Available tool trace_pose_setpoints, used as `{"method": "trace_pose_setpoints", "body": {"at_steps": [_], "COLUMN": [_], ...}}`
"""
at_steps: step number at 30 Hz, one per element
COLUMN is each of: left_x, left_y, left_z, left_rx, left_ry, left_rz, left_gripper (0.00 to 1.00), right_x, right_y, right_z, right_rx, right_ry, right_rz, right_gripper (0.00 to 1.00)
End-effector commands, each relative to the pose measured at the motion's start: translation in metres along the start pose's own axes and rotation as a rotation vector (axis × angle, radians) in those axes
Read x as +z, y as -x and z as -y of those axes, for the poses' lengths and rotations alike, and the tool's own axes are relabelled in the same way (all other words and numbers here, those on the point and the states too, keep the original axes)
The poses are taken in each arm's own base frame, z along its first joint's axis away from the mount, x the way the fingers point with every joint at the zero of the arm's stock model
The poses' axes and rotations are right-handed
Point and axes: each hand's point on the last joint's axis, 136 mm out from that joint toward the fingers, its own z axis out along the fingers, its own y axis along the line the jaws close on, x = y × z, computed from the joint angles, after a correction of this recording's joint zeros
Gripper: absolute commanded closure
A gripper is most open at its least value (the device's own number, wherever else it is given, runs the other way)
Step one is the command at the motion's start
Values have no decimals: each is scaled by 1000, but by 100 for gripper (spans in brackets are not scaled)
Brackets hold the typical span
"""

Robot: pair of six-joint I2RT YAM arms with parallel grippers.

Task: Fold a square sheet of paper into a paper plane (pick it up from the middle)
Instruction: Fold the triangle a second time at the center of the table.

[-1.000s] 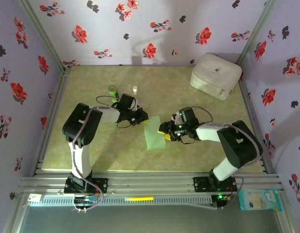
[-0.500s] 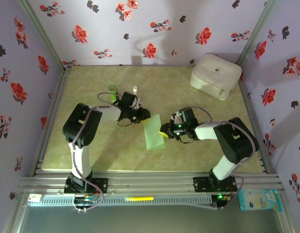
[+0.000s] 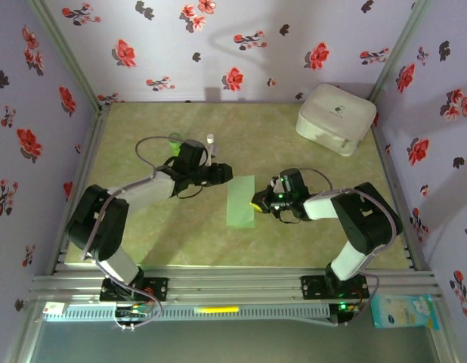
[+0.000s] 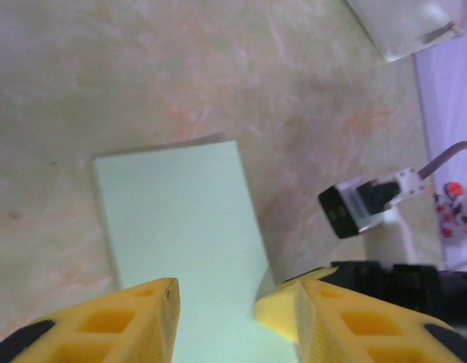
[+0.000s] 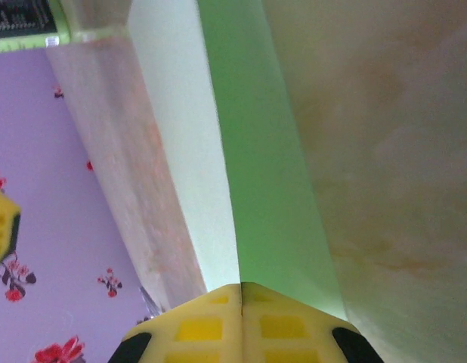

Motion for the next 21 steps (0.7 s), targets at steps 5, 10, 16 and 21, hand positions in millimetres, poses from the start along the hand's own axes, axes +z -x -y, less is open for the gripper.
{"method": "trace_pose_setpoints", "body": {"at_steps": [5, 10, 16, 21], "left_x": [-10, -11, -1, 10], "left_y": [-32, -66, -106, -118], "left_z": [22, 44, 57, 56], "left_rx": [296, 593, 950, 1090], "left_ry": [30, 34, 80, 187], "left_rz": [2, 32, 9, 76], "left_gripper": [57, 55, 52, 48], "right_x": [-3, -3, -3, -3], "right_y": [13, 11, 11, 10], "right_z": [-17, -22, -23, -24], "right_rx": [58, 46, 49, 46], "right_ry": [74, 87, 88, 87], "right_rz": [54, 34, 30, 25], "right_gripper": [92, 91, 91, 91]}}
